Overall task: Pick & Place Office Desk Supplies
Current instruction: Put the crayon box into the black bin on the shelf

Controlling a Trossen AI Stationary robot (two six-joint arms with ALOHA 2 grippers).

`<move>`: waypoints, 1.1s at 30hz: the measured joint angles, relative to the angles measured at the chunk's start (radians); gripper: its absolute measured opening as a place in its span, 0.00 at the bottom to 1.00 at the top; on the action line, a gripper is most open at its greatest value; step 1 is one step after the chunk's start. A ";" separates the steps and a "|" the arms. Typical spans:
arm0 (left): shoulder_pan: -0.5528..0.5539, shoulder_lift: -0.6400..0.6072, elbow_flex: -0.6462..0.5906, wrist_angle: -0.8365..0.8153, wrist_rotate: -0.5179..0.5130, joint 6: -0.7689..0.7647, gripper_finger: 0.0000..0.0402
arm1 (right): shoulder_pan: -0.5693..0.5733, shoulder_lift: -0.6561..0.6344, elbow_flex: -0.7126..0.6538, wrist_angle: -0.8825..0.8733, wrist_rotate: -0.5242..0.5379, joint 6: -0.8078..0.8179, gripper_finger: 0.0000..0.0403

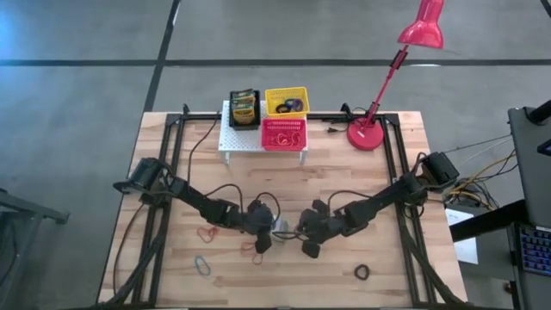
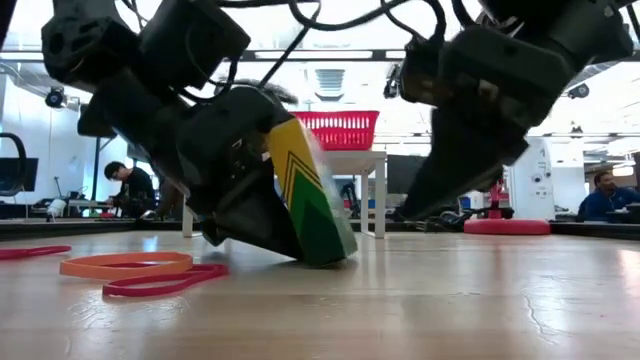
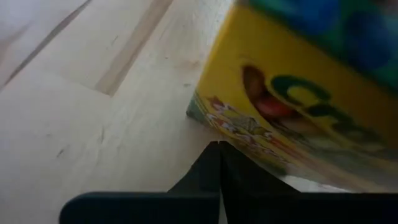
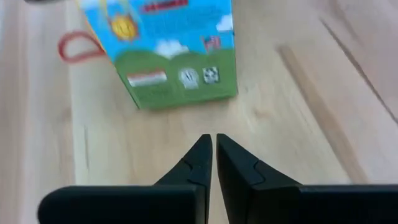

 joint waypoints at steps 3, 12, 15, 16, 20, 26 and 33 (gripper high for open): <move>0.000 0.000 0.002 -0.003 -0.008 -0.001 0.01 | -0.007 -0.003 0.000 0.036 0.001 -0.014 0.06; -0.003 -0.060 -0.002 -0.079 -0.011 0.007 0.01 | -0.016 -0.004 0.000 0.033 0.000 -0.015 0.06; -0.006 -0.099 -0.005 -0.113 -0.011 0.010 0.00 | -0.016 -0.004 0.000 0.033 -0.002 -0.016 0.06; -0.008 -0.111 -0.004 -0.111 -0.011 0.010 0.00 | -0.016 -0.004 0.000 0.032 -0.003 -0.017 0.06; -0.017 -0.138 -0.002 -0.103 -0.011 0.010 0.00 | -0.016 -0.004 0.000 0.033 -0.003 -0.018 0.06; -0.019 -0.144 0.000 -0.094 -0.011 0.008 0.00 | -0.015 -0.004 0.000 0.034 -0.004 -0.018 0.06; -0.019 -0.152 0.001 -0.025 -0.011 0.006 0.00 | -0.015 -0.004 0.000 0.035 -0.004 -0.018 0.06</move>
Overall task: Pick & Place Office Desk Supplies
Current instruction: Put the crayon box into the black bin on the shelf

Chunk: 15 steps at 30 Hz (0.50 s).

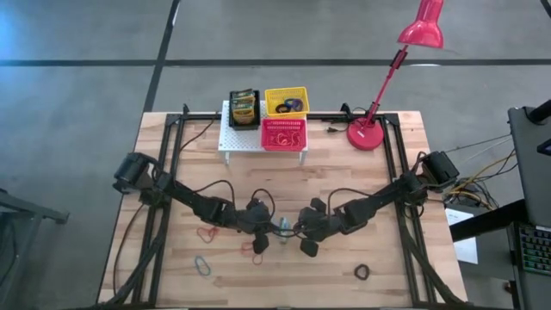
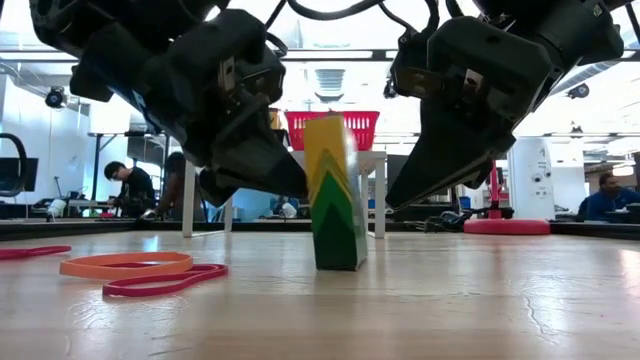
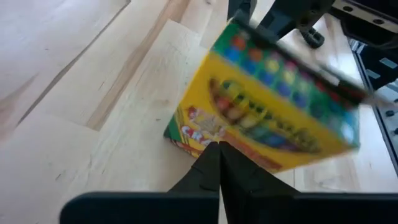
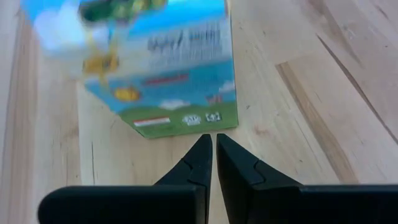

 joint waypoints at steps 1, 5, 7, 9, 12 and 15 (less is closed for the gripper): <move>0.000 0.000 0.000 0.001 0.004 0.000 0.00 | 0.000 0.000 0.000 0.000 0.000 0.000 0.06; 0.000 0.000 0.000 0.004 0.007 0.000 0.00 | 0.000 0.000 0.000 0.002 0.000 0.000 0.06; 0.000 -0.001 0.000 0.002 0.007 0.001 0.00 | 0.000 0.000 0.000 0.002 0.000 -0.004 0.06; 0.000 -0.010 0.000 -0.014 0.007 0.006 0.00 | 0.000 -0.001 0.000 -0.002 0.000 -0.019 0.06; -0.010 -0.036 0.000 -0.037 0.017 0.008 0.00 | -0.002 -0.022 0.000 -0.038 -0.003 -0.031 0.06; -0.031 -0.047 0.001 -0.038 0.091 0.025 0.00 | -0.004 -0.040 0.000 -0.057 -0.079 -0.055 0.06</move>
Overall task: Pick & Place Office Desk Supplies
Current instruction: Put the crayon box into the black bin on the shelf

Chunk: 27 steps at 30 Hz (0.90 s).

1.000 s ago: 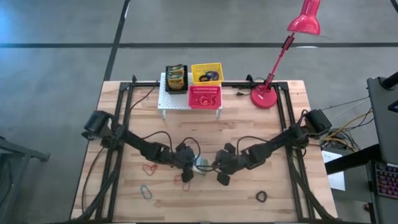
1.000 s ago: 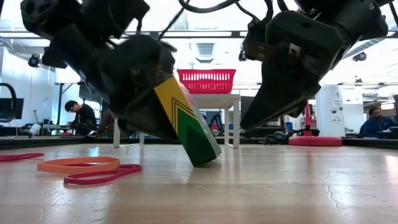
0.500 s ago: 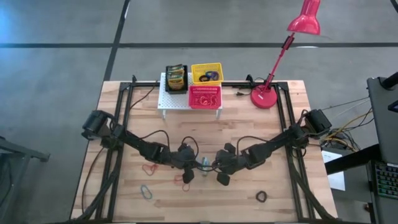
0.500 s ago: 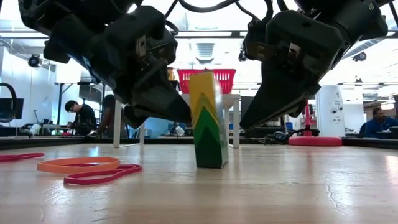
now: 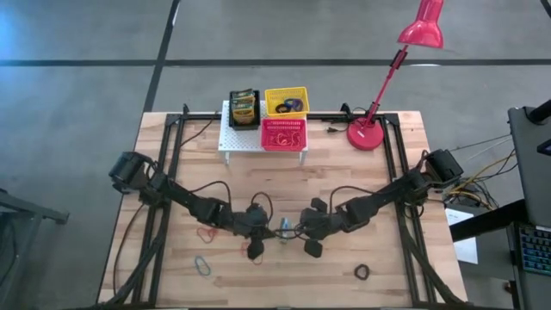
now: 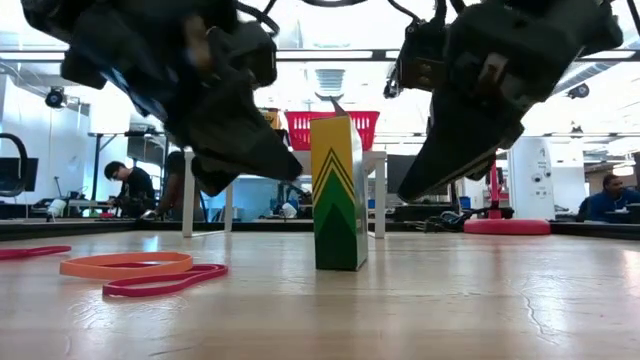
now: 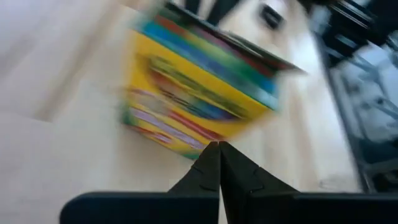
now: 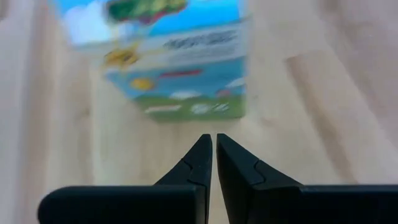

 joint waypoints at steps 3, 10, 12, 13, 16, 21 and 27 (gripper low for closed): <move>-0.031 0.006 0.000 0.009 0.010 0.006 0.00 | -0.001 0.002 0.000 0.010 -0.027 -0.026 0.06; -0.043 0.073 0.000 0.144 -0.080 0.009 0.00 | -0.055 0.039 0.000 0.126 0.002 -0.093 0.06; -0.036 0.091 0.001 0.169 -0.090 0.010 0.00 | -0.080 0.042 0.000 0.141 0.003 -0.113 0.06; -0.033 0.096 0.001 0.172 -0.098 0.010 0.00 | -0.093 0.043 0.000 0.144 0.003 -0.125 0.06; -0.024 0.102 0.001 0.192 -0.129 0.012 0.01 | -0.133 0.043 0.000 0.164 0.003 -0.164 0.06; -0.024 0.102 0.001 0.265 -0.156 0.054 0.01 | -0.163 0.043 0.000 0.216 -0.005 -0.209 0.06; -0.032 0.090 0.001 0.256 -0.159 0.081 0.01 | -0.157 0.006 0.000 0.162 0.064 -0.206 0.06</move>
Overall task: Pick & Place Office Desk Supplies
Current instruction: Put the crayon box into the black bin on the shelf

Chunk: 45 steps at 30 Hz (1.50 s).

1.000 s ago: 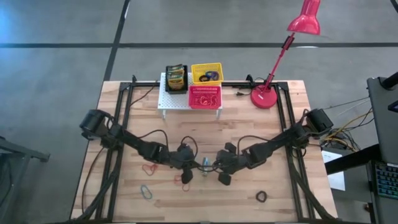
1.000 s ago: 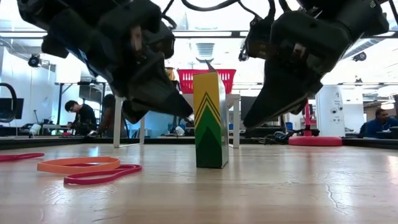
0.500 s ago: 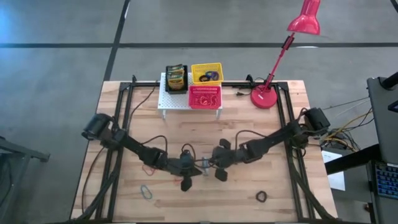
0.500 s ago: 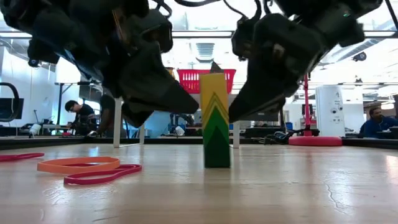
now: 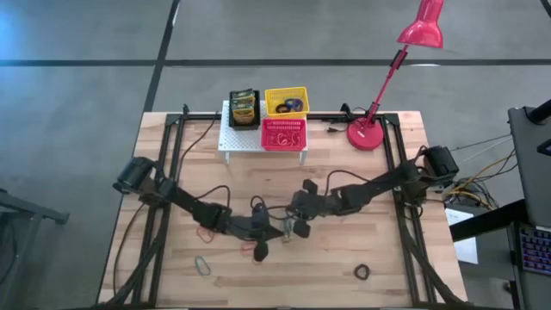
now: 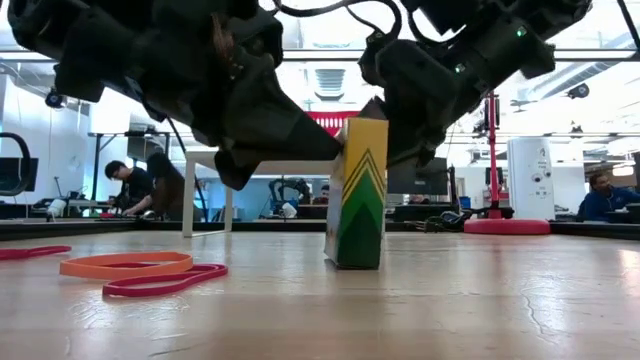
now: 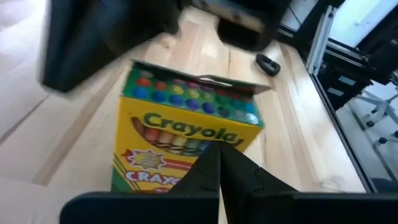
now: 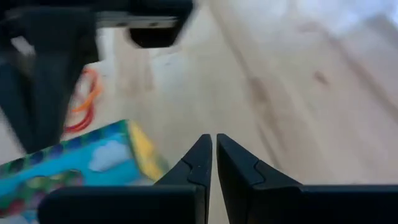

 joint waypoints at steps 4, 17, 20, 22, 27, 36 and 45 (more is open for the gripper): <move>-0.007 -0.002 0.000 -0.018 0.001 0.003 0.01 | 0.013 -0.055 0.000 -0.133 0.023 0.081 0.06; -0.019 -0.016 0.013 -0.047 0.004 0.070 0.01 | 0.084 -0.163 0.000 -0.206 -0.221 0.138 0.35; -0.020 -0.016 0.013 -0.060 0.000 0.070 0.01 | 0.107 -0.162 0.000 -0.143 -0.221 0.131 0.45; -0.020 -0.016 0.013 -0.061 -0.003 0.063 0.01 | 0.114 -0.162 0.000 -0.098 -0.219 0.128 0.50; -0.020 -0.016 0.013 -0.061 -0.004 0.063 0.01 | 0.118 -0.151 0.034 -0.099 -0.111 0.102 0.56; -0.020 -0.016 0.005 -0.075 -0.023 0.062 0.01 | 0.168 -0.012 0.325 -0.447 0.091 0.081 0.56; -0.021 -0.016 -0.002 -0.086 -0.033 0.052 0.01 | 0.200 0.145 0.582 -0.731 0.193 0.109 0.56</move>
